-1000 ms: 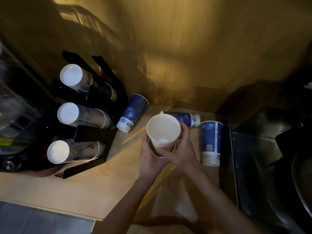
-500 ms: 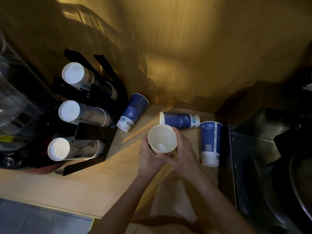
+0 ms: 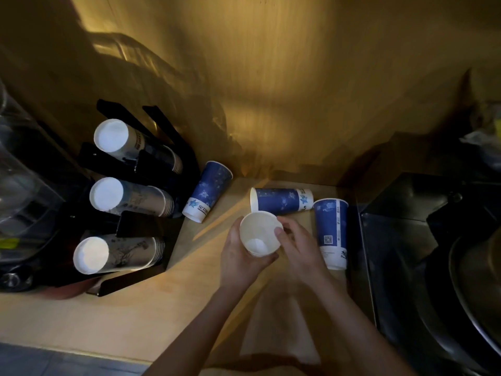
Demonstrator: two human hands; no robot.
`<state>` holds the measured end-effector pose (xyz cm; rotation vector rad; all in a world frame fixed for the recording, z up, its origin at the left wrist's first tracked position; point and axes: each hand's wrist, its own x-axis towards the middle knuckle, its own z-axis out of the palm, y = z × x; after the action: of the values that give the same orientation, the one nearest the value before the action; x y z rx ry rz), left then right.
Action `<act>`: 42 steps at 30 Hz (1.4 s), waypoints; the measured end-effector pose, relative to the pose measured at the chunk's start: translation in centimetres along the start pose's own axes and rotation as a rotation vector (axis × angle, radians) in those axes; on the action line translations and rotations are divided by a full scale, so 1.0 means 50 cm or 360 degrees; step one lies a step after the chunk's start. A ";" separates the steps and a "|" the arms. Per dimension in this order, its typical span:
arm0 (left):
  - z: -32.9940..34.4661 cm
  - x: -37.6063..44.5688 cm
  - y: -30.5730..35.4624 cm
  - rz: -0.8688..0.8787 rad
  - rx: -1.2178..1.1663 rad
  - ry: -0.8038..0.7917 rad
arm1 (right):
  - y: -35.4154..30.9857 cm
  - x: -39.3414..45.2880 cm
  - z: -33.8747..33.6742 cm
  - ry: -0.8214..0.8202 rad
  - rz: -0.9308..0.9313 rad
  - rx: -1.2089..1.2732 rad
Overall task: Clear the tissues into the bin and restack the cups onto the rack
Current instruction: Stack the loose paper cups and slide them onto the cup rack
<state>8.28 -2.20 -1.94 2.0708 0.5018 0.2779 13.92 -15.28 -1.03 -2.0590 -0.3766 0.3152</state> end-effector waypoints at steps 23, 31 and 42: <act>0.076 -0.035 0.056 0.0311 0.0137 -0.0691 | 0.051 -0.097 -0.097 0.0590 0.0340 -0.0089; 0.034 0.010 0.074 0.0321 0.0310 -0.0785 | 0.036 -0.026 -0.144 0.0574 0.0407 -0.0363; 0.043 0.209 0.083 0.0411 0.0721 -0.0497 | 0.068 0.129 -0.160 0.0453 0.0824 -0.0626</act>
<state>19.39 -1.00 0.46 2.5666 0.1077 -0.0190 23.26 -20.69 -0.57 -2.5319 0.3017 0.2621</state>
